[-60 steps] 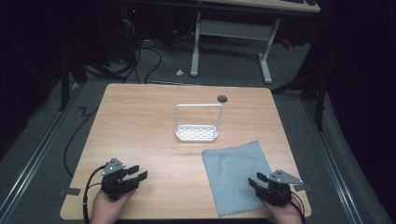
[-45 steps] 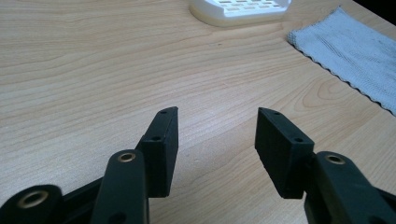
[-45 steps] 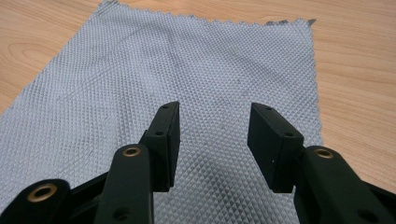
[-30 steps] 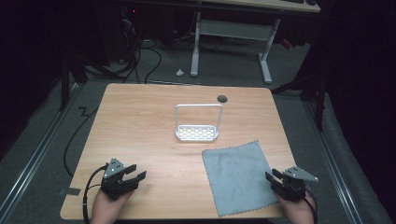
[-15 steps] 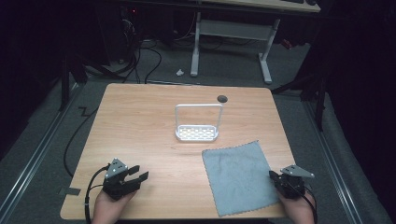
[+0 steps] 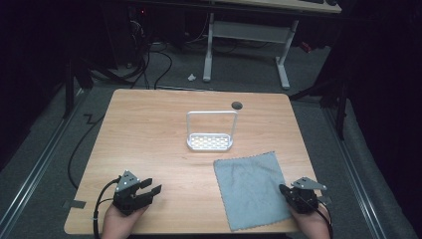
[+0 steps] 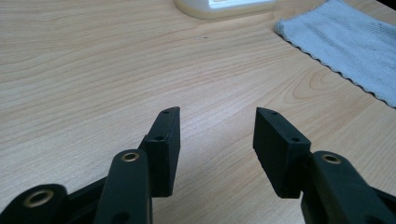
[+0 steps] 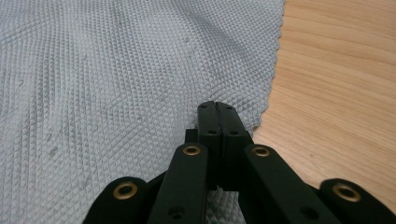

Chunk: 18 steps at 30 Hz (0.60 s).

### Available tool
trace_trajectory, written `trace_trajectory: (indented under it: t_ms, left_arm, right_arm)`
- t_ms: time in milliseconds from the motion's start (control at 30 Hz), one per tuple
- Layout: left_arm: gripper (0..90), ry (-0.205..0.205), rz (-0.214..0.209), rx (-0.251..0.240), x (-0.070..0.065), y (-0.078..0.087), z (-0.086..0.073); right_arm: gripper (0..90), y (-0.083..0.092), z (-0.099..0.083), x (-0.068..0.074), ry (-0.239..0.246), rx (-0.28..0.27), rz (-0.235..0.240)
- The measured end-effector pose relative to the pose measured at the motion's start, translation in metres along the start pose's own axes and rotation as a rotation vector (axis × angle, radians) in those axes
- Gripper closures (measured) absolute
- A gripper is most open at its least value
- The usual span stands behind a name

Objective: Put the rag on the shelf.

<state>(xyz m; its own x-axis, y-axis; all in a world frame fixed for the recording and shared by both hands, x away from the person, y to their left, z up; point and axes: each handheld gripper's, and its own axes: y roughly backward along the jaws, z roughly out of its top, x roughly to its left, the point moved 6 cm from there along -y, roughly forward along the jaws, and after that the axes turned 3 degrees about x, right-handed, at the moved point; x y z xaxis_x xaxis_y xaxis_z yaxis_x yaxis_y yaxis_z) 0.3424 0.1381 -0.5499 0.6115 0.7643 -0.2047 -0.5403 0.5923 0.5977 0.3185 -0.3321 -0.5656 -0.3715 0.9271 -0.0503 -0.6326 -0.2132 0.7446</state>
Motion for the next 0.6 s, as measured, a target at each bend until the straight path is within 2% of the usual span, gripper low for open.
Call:
trace_trajectory:
  t_ms: [133, 233, 300, 400, 500, 600]
  left_arm:
    - [53.2, 0.004, -0.040, -0.006, -0.013, -0.003, 0.003]
    - [53.4, -0.036, -0.050, -0.002, -0.032, -0.012, 0.005]
    - [53.6, -0.046, -0.054, 0.002, -0.036, -0.014, 0.005]
    - [56.2, -0.043, -0.087, 0.014, -0.051, -0.021, 0.005]
    - [62.6, -0.046, -0.135, 0.037, -0.066, -0.029, 0.005]
    - [72.0, -0.070, -0.147, 0.053, -0.082, -0.038, 0.005]
  right_arm:
    - [90.0, -0.001, 0.002, 0.009, 0.015, 0.000, 0.022]
    - [90.0, -0.003, 0.004, 0.021, 0.042, 0.000, 0.048]
    - [90.0, -0.003, 0.005, 0.025, 0.046, 0.004, 0.054]
    - [90.0, -0.005, 0.008, 0.042, 0.094, 0.005, 0.088]
    - [90.0, -0.006, 0.011, 0.056, 0.127, 0.003, 0.116]
    - [90.0, -0.008, 0.014, 0.067, 0.161, 0.005, 0.131]
